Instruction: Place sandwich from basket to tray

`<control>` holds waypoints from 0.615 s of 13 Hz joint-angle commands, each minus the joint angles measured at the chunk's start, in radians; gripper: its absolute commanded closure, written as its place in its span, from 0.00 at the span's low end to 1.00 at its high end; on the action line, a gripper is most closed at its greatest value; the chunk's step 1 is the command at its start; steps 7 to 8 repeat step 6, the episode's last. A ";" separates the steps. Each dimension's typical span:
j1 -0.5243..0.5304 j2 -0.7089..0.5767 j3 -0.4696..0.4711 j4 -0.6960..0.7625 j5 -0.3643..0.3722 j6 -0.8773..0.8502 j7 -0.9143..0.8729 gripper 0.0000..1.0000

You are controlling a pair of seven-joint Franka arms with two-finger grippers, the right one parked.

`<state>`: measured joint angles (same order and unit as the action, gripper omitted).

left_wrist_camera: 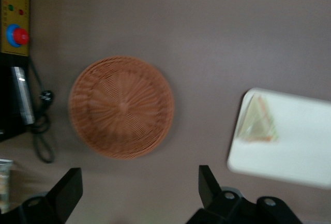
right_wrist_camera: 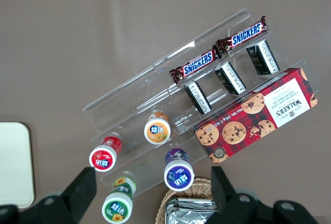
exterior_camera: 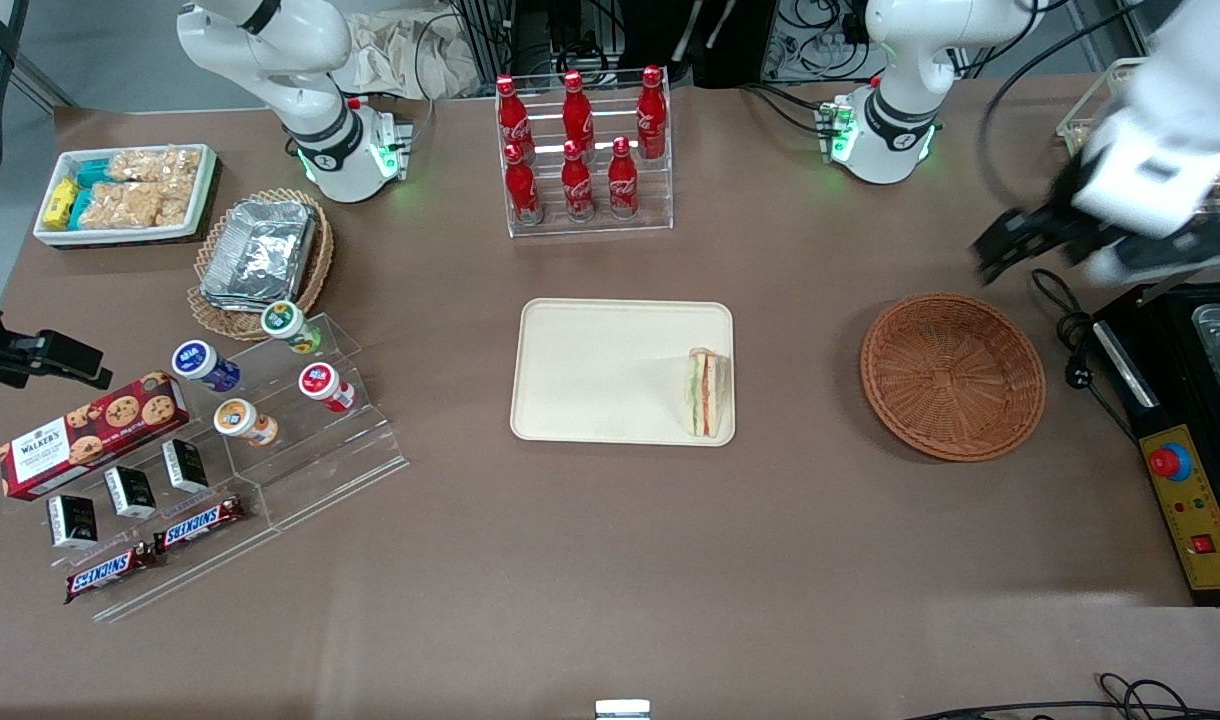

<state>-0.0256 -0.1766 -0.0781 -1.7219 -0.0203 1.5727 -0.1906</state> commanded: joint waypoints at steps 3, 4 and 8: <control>-0.025 -0.050 0.067 -0.031 0.002 -0.072 0.348 0.00; -0.019 -0.052 0.069 -0.034 0.006 -0.074 0.368 0.00; -0.017 -0.044 0.081 -0.035 0.035 -0.069 0.344 0.00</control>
